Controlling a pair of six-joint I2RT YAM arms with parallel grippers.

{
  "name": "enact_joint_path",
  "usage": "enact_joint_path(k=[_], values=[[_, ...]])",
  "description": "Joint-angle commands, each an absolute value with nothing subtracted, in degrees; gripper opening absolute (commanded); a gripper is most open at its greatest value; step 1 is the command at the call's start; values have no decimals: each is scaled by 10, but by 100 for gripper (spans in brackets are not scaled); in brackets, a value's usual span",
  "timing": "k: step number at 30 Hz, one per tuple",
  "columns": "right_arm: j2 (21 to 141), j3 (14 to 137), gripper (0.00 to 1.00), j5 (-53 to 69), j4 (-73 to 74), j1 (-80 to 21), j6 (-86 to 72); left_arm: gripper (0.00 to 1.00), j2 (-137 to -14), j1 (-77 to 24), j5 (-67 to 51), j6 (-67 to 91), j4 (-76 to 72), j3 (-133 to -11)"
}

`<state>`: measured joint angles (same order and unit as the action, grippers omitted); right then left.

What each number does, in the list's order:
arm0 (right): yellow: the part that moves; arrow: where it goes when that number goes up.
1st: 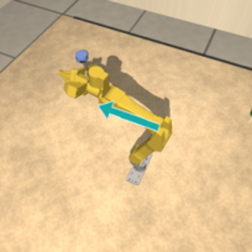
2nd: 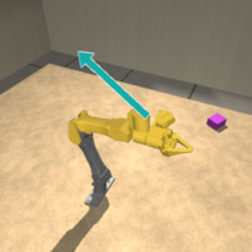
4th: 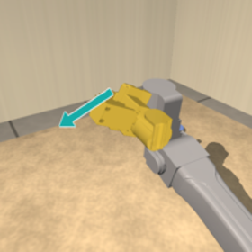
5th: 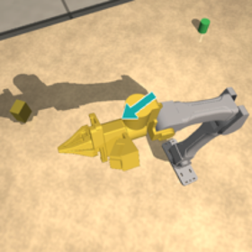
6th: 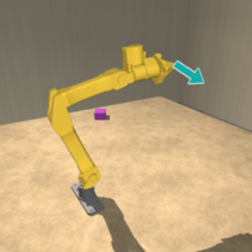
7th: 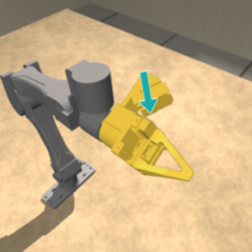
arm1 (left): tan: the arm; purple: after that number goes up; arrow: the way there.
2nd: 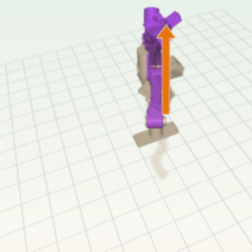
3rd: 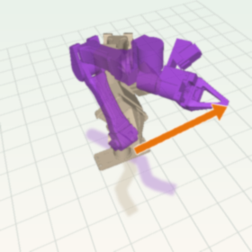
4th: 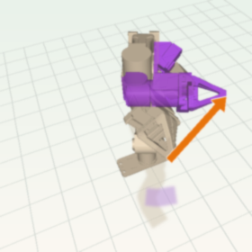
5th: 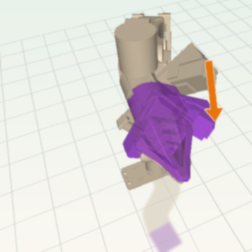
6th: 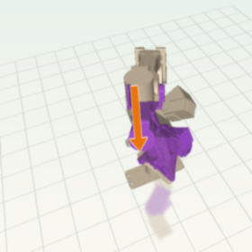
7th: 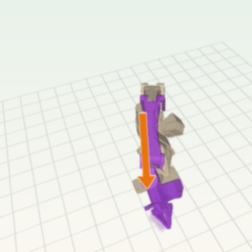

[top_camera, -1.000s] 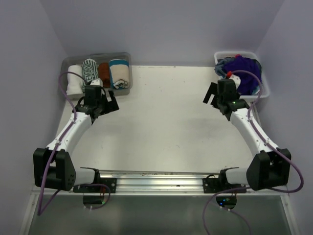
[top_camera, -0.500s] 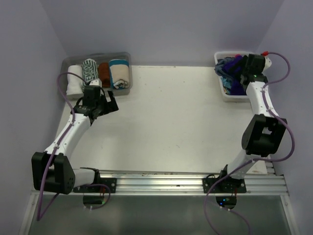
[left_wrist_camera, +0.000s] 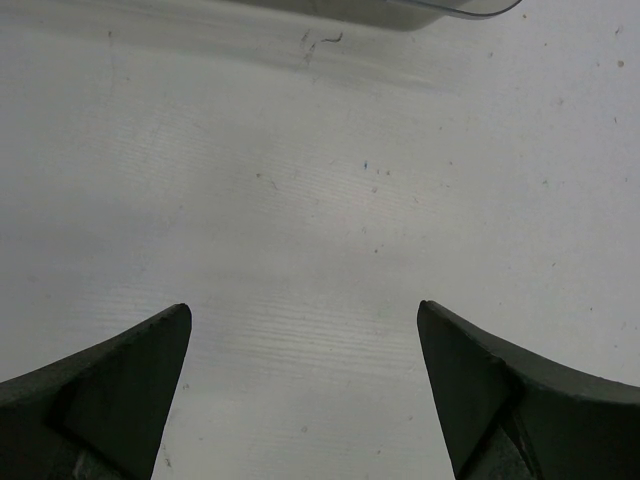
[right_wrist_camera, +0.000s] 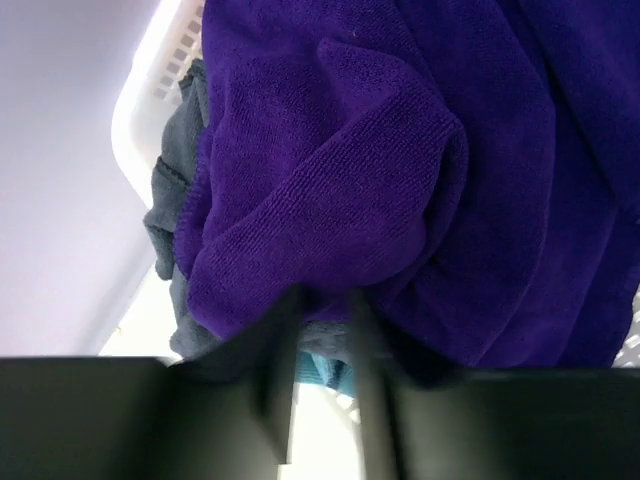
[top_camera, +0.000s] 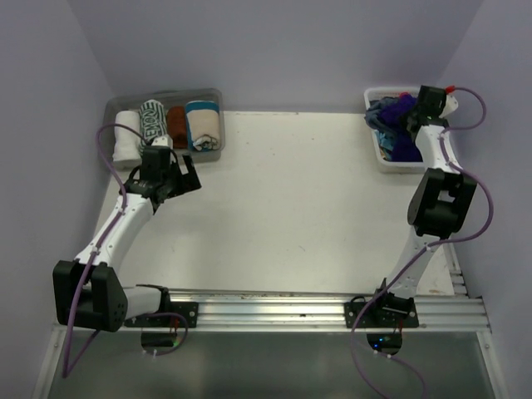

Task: Roll the towels
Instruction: Grab a towel with the right arm, then move the towel to the center of the board

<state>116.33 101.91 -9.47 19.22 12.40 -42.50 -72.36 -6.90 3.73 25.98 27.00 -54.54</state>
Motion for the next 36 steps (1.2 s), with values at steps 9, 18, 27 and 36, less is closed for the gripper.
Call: enact_joint_path(k=[9, 18, 27, 36], values=[[1023, 956, 0, -97, 110, 126, -430, 100, -709, -71, 48, 261, 272, -560], [867, 940, 0, -41, 82, 96, -362, 100, -737, -71, 44, 253, 266, -590], [746, 1000, 0, 45, 112, -41, -313, 100, -757, -70, 47, 259, 272, -641], [715, 888, 0, 81, 107, -193, -323, 100, -773, -67, 75, 267, 308, -714]])
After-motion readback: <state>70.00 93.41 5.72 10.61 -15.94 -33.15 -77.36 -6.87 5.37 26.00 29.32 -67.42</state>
